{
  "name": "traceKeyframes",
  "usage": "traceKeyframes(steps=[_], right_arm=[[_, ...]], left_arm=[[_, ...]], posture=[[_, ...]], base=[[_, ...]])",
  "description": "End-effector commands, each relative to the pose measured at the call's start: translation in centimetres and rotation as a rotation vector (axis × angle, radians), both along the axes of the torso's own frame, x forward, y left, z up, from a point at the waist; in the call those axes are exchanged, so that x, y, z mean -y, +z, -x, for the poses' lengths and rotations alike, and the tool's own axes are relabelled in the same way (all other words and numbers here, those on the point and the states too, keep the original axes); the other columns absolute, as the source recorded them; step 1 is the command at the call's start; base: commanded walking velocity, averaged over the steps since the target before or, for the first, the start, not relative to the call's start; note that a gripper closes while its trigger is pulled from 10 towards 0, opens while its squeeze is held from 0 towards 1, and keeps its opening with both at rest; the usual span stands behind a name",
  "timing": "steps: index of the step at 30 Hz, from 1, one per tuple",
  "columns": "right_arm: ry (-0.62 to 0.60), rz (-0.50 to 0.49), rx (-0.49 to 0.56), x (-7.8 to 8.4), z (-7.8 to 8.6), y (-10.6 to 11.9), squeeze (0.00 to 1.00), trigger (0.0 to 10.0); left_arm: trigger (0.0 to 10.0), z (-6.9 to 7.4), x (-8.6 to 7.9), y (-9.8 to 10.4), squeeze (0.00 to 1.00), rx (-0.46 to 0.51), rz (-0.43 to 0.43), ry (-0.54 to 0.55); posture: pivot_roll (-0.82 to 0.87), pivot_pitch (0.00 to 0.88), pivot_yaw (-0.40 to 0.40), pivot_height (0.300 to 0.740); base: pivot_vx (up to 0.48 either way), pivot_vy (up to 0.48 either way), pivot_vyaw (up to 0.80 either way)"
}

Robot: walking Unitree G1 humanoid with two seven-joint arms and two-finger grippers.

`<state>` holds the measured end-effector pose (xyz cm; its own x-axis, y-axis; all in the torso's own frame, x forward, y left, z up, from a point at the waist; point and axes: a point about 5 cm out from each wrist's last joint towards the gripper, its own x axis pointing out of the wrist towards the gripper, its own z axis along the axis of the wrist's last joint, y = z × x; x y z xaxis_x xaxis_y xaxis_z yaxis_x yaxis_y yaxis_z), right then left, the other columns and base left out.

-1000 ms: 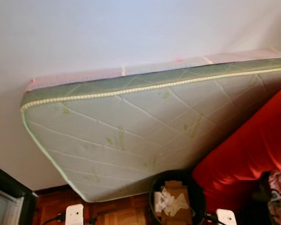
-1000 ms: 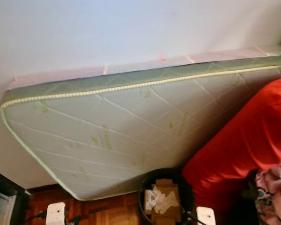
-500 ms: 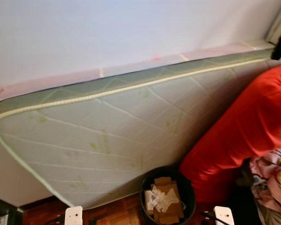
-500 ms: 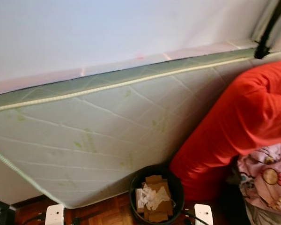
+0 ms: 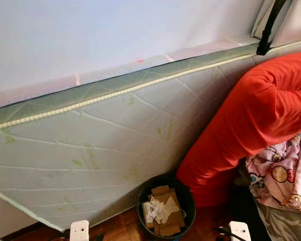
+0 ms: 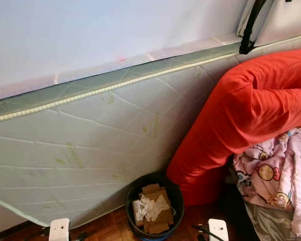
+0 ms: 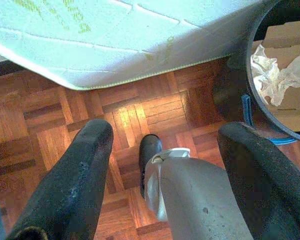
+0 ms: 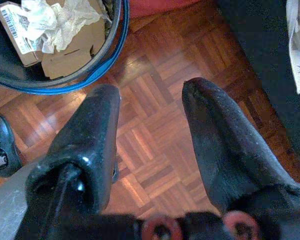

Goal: Clean up the room

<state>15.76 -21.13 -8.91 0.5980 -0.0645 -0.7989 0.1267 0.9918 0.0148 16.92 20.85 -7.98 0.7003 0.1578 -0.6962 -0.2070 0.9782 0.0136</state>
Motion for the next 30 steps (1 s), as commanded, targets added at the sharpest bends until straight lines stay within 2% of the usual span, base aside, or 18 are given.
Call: traceKeyframes(steps=[1,21,25,30], right_arm=[[0.000,0.002,-0.014,0.09,0.32,-0.13,0.00,10.0],[0.003,0.005,-0.018,0.13,0.33,-0.13,0.00,10.0],[0.004,0.005,-0.018,0.12,0.31,-0.13,0.00,10.0],[0.003,0.004,-0.018,0.14,0.33,-0.13,0.00,10.0]], left_arm=[[10.0,0.64,-0.14,-0.31,0.00,-0.026,0.003,-0.005],[10.0,0.51,-0.06,-0.24,0.00,-0.021,0.000,-0.040],[10.0,0.47,-0.08,-0.22,0.00,-0.022,-0.006,-0.047],[10.0,0.52,-0.06,-0.25,0.00,-0.021,-0.001,-0.034]], posture=[[0.03,0.089,-0.043,0.740],[0.03,0.089,-0.045,0.740],[0.03,0.088,-0.045,0.740],[0.03,0.087,-0.045,0.740]], base=[[0.000,0.000,-0.76],[0.000,-0.028,-0.76],[0.000,-0.403,-0.76],[0.000,0.000,-0.76]])
